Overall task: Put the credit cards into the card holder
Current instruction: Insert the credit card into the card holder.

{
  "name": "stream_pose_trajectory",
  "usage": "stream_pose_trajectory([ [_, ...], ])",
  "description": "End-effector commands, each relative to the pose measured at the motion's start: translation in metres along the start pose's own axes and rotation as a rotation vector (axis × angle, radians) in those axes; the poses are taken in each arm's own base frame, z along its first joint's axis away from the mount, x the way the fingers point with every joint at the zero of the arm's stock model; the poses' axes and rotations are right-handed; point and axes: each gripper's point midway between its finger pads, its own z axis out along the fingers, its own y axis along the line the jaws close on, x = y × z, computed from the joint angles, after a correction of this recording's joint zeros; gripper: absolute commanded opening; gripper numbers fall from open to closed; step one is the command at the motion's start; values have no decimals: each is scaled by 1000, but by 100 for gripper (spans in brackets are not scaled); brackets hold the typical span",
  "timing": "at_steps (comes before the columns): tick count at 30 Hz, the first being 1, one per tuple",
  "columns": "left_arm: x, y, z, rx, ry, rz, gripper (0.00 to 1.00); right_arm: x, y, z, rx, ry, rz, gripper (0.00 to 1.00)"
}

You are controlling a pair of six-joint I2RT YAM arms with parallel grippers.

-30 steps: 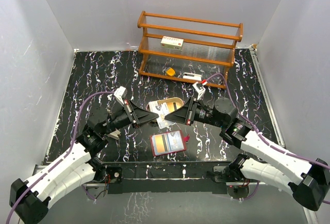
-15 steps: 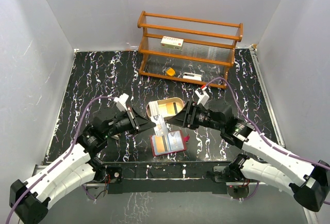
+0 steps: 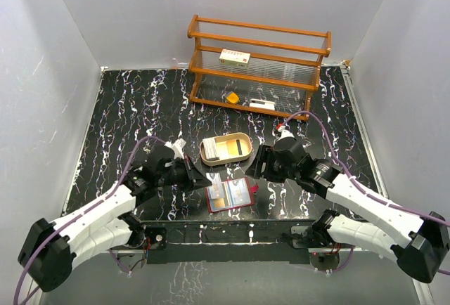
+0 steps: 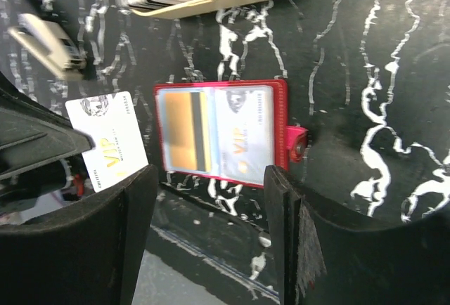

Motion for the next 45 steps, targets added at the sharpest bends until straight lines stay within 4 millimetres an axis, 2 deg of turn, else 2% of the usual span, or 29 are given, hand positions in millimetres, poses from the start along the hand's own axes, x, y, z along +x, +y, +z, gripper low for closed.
stream_pose_trajectory([
  [1,13,11,15,27,60,-27,0,0,-23,10,96,-13,-83,60],
  [5,12,18,22,0,66,-24,0,7,-46,26,175,17,-170,64],
  [8,13,21,24,-11,69,-28,0,11,-42,36,140,47,-220,63],
  [12,16,29,26,-25,77,-42,0,17,-47,49,151,84,-256,57],
  [16,21,42,25,-80,90,-59,0,25,-50,58,153,138,-277,45],
  [21,28,45,23,-78,117,-61,0,35,-62,65,182,180,-286,39],
  [26,36,49,22,-95,166,-62,0,46,-70,66,194,210,-286,18],
  [30,39,52,22,-120,199,-44,0,55,-57,65,91,224,-288,1],
  [39,41,48,29,-94,245,-29,0,64,-55,65,68,253,-287,0],
  [45,40,30,34,-17,266,-26,0,65,-61,67,91,261,-311,0],
])
